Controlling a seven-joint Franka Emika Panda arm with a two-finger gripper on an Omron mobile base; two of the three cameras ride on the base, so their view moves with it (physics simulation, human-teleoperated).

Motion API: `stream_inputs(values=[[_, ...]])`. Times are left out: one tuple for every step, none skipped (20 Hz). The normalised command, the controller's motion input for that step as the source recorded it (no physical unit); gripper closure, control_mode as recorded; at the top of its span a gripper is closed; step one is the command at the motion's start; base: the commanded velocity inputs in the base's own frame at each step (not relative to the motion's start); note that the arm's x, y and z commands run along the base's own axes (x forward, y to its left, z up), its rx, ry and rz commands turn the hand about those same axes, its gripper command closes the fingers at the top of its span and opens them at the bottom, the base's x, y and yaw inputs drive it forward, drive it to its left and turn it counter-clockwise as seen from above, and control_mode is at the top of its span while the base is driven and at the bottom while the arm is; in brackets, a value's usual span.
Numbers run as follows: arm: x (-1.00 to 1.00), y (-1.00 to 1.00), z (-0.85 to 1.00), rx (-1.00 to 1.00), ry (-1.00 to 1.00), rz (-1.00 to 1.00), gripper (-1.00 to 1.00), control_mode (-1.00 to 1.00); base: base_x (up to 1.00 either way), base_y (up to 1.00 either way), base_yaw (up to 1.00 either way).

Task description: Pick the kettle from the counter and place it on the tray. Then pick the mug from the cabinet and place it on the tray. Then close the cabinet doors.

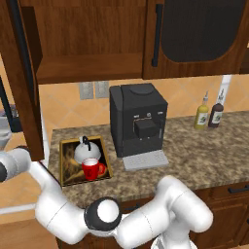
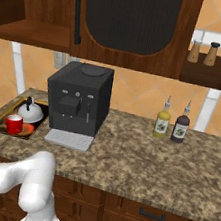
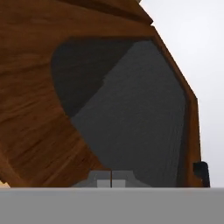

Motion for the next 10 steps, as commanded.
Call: stream_inputs(values=[[0.00,-0.46,0.29,0.35,-0.35,-0.02,1.00,-1.00,0.00,0.00,0.00],[0.00,-0.47,0.31,0.34,-0.30,-0.03,1.00,-1.00,0.00,0.00,0.00],[0.00,-0.47,0.29,0.34,-0.31,-0.03,1.00,-1.00,0.00,0.00,0.00],[0.00,-0.49,0.29,0.34,-0.29,-0.03,1.00,-1.00,0.00,0.00,0.00],[0.00,-0.55,0.30,0.33,-0.28,-0.03,1.00,-1.00,0.00,0.00,0.00],[0.00,-0.63,0.32,0.32,-0.25,-0.03,1.00,-1.00,0.00,0.00,0.00],[0.00,-0.75,0.34,0.28,-0.21,-0.03,1.00,-1.00,0.00,0.00,0.00],[0.00,-0.76,0.34,0.25,-0.18,-0.02,1.00,-1.00,0.00,0.00,0.00],[0.00,-0.79,0.34,0.22,-0.15,-0.01,1.00,-1.00,0.00,0.00,0.00],[-0.06,-0.85,0.31,0.17,-0.13,0.00,1.00,-1.00,0.00,0.00,0.00]])
